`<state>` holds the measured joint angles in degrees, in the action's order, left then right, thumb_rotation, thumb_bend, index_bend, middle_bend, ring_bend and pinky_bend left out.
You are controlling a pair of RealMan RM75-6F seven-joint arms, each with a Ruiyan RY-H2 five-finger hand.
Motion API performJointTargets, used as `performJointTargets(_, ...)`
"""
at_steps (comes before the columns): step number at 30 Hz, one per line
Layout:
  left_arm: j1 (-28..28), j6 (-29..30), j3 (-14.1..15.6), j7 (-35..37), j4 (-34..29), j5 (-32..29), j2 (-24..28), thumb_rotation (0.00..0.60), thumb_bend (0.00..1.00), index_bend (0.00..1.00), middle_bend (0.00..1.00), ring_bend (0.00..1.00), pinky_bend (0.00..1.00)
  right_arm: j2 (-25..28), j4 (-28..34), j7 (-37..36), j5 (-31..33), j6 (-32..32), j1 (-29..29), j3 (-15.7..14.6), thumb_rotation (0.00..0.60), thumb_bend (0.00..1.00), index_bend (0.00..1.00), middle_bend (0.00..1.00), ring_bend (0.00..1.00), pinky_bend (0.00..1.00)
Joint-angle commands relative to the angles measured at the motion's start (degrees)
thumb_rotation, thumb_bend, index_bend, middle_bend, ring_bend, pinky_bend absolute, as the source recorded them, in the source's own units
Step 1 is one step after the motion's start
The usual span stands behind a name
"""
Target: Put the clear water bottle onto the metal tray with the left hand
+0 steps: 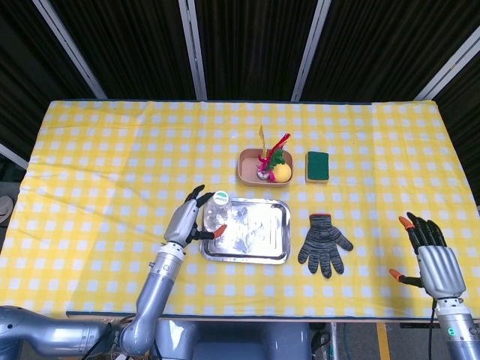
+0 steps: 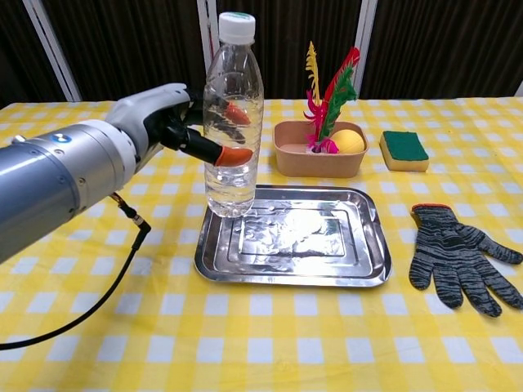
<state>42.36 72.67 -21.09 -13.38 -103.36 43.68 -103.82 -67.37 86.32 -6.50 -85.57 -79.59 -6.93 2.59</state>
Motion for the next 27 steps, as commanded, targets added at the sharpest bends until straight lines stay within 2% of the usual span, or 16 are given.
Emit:
performJointTargets(1,0.8,-3.4,-0.6,2.8,4.5,-1.5,-2.5,0.6,0.44,0.56,0.5,0.0,0.0,0.0,-0.2,-0.2,0.1,0.0,0.0,0.1,0.6,0.05,0.05,0.0,0.0,0.0)
performJointTargets(9,1.7,-11.0,-1.5,9.8,11.6,-0.1,-5.6,0.6,0.44,0.56,0.5,0.0,0.0,0.1,-0.9,-1.3,0.8,0.3,-0.1,0.4,0.6,0.05,0.05,0.0,0.0,0.0)
performJointTargets(19,2.1,-12.7,-0.2,10.7,15.0,2.9,-7.5,0.6,0.42,0.54,0.47,0.0,0.0,0.0,-0.8,-1.2,0.4,0.7,-0.3,0.1,0.6,0.05,0.05,0.0,0.0,0.0)
performJointTargets(21,2.1,-12.6,0.4,10.2,15.8,3.5,-7.8,0.6,0.4,0.52,0.45,0.0,0.0,0.0,-0.8,-1.4,0.4,0.6,-0.3,0.1,0.6,0.05,0.05,0.0,0.0,0.0)
performJointTargets(24,2.0,-13.2,0.7,10.0,16.2,3.1,-8.0,0.6,0.32,0.44,0.37,0.0,0.0,0.1,-0.9,-1.8,0.5,0.4,-0.2,0.2,0.6,0.05,0.05,0.0,0.0,0.0)
performJointTargets(27,2.2,-15.1,1.1,9.1,15.8,1.9,-7.2,0.6,0.24,0.29,0.27,0.0,0.0,0.2,-0.9,-2.0,0.8,0.4,-0.1,0.3,0.6,0.05,0.05,0.0,0.0,0.0)
